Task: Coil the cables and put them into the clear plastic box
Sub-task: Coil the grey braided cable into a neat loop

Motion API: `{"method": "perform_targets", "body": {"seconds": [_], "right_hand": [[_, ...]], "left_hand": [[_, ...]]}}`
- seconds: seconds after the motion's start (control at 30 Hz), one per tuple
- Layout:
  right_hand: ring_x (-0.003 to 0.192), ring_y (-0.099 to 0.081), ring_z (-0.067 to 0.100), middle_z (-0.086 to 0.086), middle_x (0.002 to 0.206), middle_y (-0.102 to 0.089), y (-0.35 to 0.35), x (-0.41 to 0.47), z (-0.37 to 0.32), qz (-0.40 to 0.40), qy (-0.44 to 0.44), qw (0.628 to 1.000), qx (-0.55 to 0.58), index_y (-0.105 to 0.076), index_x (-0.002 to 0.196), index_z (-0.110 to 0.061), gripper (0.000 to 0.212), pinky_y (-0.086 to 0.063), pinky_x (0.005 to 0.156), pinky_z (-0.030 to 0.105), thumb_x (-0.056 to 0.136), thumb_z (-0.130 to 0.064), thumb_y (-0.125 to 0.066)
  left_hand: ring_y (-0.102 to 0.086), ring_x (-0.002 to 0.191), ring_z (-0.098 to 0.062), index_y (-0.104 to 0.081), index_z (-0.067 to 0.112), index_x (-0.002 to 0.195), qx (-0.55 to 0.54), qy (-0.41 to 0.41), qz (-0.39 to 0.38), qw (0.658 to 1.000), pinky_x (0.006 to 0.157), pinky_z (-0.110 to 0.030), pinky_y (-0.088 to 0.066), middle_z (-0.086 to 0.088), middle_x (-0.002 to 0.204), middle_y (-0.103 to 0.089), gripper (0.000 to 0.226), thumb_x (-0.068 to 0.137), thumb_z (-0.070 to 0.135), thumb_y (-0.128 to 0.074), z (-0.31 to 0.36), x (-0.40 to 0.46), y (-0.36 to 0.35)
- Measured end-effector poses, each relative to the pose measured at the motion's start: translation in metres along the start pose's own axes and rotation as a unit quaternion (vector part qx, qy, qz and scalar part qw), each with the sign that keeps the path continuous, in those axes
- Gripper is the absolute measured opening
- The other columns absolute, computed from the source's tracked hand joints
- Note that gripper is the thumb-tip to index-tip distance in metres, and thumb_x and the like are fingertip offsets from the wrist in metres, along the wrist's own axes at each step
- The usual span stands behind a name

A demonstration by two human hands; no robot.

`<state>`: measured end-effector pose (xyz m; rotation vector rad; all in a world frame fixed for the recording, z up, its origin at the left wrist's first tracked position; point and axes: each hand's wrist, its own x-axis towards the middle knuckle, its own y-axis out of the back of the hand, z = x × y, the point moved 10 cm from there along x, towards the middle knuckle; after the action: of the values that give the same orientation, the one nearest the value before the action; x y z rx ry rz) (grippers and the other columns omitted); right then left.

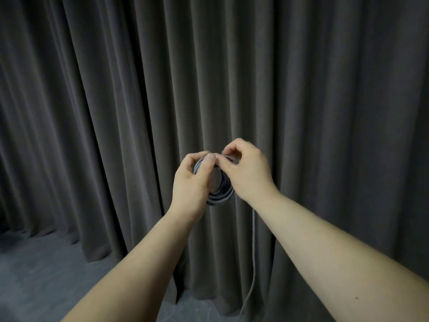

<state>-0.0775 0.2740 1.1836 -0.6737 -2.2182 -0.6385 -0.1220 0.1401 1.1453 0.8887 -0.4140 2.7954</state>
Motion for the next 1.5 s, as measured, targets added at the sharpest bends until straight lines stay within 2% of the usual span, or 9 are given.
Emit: {"method": "perform_targets", "body": {"seconds": [0.1, 0.23, 0.5, 0.8, 0.87, 0.97, 1.07, 1.23, 1.5], "right_hand": [[0.055, -0.045, 0.006, -0.007, 0.062, -0.053, 0.005, 0.001, 0.012, 0.006, -0.038, 0.998, 0.04, -0.055, 0.069, -0.018, 0.033, -0.037, 0.051, 0.018, 0.073, -0.042, -0.077], [0.056, -0.053, 0.007, -0.004, 0.068, -0.062, -0.002, -0.001, 0.019, -0.043, -0.046, 0.978, 0.199, -0.064, 0.075, -0.021, 0.018, -0.045, 0.055, 0.026, 0.084, -0.006, -0.067], [0.085, -0.063, 0.007, -0.009, 0.092, -0.065, 0.007, -0.012, 0.001, 0.013, 0.101, 0.993, 0.051, -0.07, 0.1, -0.022, 0.019, -0.052, 0.079, 0.024, 0.087, -0.011, -0.062], [0.069, -0.056, 0.007, -0.007, 0.078, -0.057, 0.012, -0.02, 0.0, 0.07, 0.133, 0.989, 0.008, -0.072, 0.094, -0.015, 0.011, -0.051, 0.068, 0.026, 0.084, -0.017, -0.069], [0.075, -0.056, 0.01, -0.005, 0.087, -0.056, 0.01, -0.024, -0.008, 0.048, 0.159, 0.984, -0.056, -0.068, 0.109, -0.017, 0.026, -0.052, 0.071, 0.031, 0.085, -0.025, -0.066], [0.114, -0.048, 0.014, -0.004, 0.129, -0.048, -0.004, -0.034, -0.02, -0.047, 0.197, 0.969, -0.144, -0.04, 0.144, -0.021, 0.075, -0.041, 0.095, 0.026, 0.078, -0.045, -0.065], [0.128, -0.03, 0.015, -0.007, 0.148, -0.029, -0.025, -0.041, -0.021, -0.145, 0.197, 0.946, -0.214, -0.016, 0.152, -0.021, 0.108, -0.031, 0.102, 0.027, 0.068, -0.056, -0.074], [0.126, -0.036, 0.02, -0.001, 0.14, -0.037, -0.026, -0.039, -0.016, -0.14, 0.18, 0.952, -0.203, -0.024, 0.151, -0.016, 0.108, -0.042, 0.102, 0.039, 0.065, -0.05, -0.081], [0.125, -0.041, 0.009, -0.012, 0.13, -0.04, -0.03, -0.033, 0.003, -0.194, 0.066, 0.977, -0.064, -0.023, 0.15, -0.029, 0.106, -0.038, 0.107, 0.032, 0.065, -0.038, -0.085]], "left_hand": [[-0.037, 0.041, -0.004, -0.06, 0.014, 0.102, -0.009, -0.008, 0.001, 1.0, 0.045, -0.02, -0.035, 0.01, 0.058, -0.053, 0.026, 0.082, 0.031, -0.06, 0.004, 0.0, 0.002], [-0.033, 0.041, -0.004, -0.059, 0.013, 0.104, -0.014, -0.009, 0.024, 1.0, 0.046, -0.021, -0.035, 0.012, 0.048, -0.04, 0.009, 0.099, 0.017, -0.052, 0.006, 0.0, 0.008], [-0.03, 0.043, -0.008, -0.058, 0.011, 0.101, -0.068, -0.008, 0.063, 0.996, 0.046, -0.022, -0.033, 0.005, 0.051, -0.036, 0.009, 0.1, 0.013, -0.049, 0.011, -0.002, 0.009], [-0.029, 0.039, -0.006, -0.058, 0.012, 0.098, -0.108, -0.019, 0.065, 0.992, 0.044, -0.02, -0.03, 0.009, 0.047, -0.036, 0.004, 0.097, 0.01, -0.055, 0.016, -0.004, 0.012], [-0.03, 0.04, -0.006, -0.059, 0.014, 0.096, -0.078, -0.027, 0.066, 0.994, 0.045, -0.022, -0.03, 0.01, 0.047, -0.038, 0.004, 0.095, 0.011, -0.057, 0.016, -0.003, 0.016], [-0.038, 0.048, -0.01, -0.063, 0.021, 0.093, -0.022, -0.043, 0.076, 0.996, 0.052, -0.026, -0.035, 0.01, 0.053, -0.047, 0.014, 0.081, 0.026, -0.066, 0.016, -0.001, 0.021], [-0.041, 0.05, -0.011, -0.064, 0.021, 0.094, 0.009, -0.043, 0.083, 0.996, 0.051, -0.027, -0.037, 0.007, 0.057, -0.05, 0.017, 0.079, 0.029, -0.065, 0.015, -0.003, 0.021], [-0.046, 0.054, -0.01, -0.065, 0.022, 0.094, 0.011, -0.034, 0.088, 0.995, 0.06, -0.031, -0.04, 0.01, 0.06, -0.054, 0.022, 0.075, 0.031, -0.067, 0.011, -0.006, 0.02], [-0.056, 0.061, -0.003, -0.055, 0.019, 0.112, 0.017, -0.033, 0.005, 0.999, 0.062, -0.019, -0.047, 0.004, 0.074, -0.058, 0.025, 0.09, 0.012, -0.064, 0.014, -0.009, 0.011]]}}
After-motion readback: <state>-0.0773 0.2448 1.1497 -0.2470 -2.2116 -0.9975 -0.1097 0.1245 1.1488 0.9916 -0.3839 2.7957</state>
